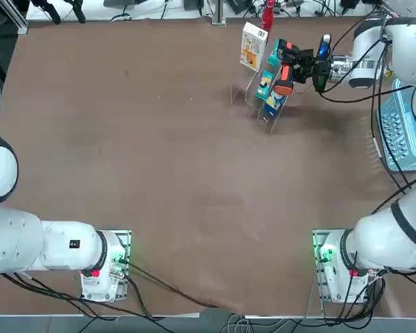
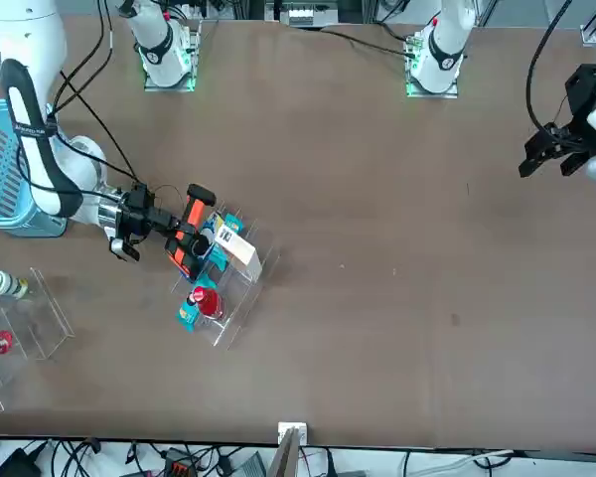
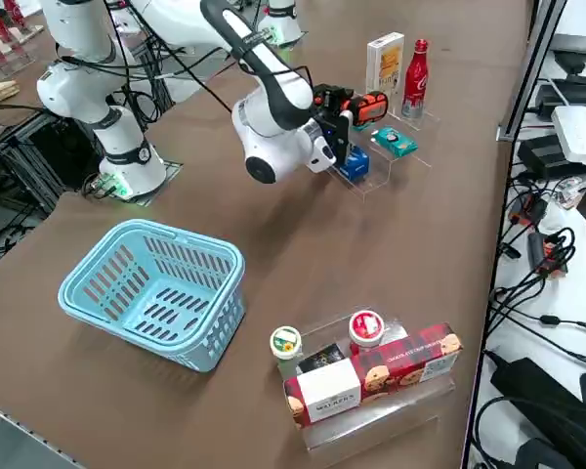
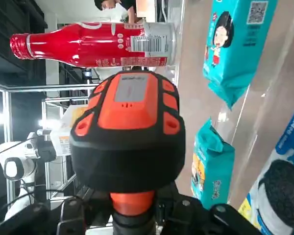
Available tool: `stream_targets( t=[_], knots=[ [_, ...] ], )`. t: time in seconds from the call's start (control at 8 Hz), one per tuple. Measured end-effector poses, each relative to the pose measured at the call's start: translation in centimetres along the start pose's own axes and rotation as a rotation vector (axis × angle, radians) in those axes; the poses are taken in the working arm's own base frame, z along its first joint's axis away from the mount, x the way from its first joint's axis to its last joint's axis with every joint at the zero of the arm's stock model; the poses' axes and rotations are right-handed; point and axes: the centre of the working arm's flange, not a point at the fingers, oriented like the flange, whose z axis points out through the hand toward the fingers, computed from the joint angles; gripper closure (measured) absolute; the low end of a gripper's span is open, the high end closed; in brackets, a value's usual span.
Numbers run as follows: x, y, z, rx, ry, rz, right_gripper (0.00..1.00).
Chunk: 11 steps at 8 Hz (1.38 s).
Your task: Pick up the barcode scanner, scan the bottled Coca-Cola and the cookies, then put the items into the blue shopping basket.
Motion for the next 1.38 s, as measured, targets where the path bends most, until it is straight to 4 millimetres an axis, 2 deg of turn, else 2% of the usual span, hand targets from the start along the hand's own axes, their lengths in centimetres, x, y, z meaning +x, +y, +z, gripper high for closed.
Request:
stream_targets(
  t=[0.38, 0.75, 1.38],
  knots=[
    [0.3, -0.2, -0.1, 0.004, 0.006, -0.005, 0.57],
    [2.4, 0.5, -0.2, 0.02, 0.032, -0.012, 0.57],
    [3.8, 1.2, 0.5, 0.028, 0.027, -0.018, 0.57]
  ],
)
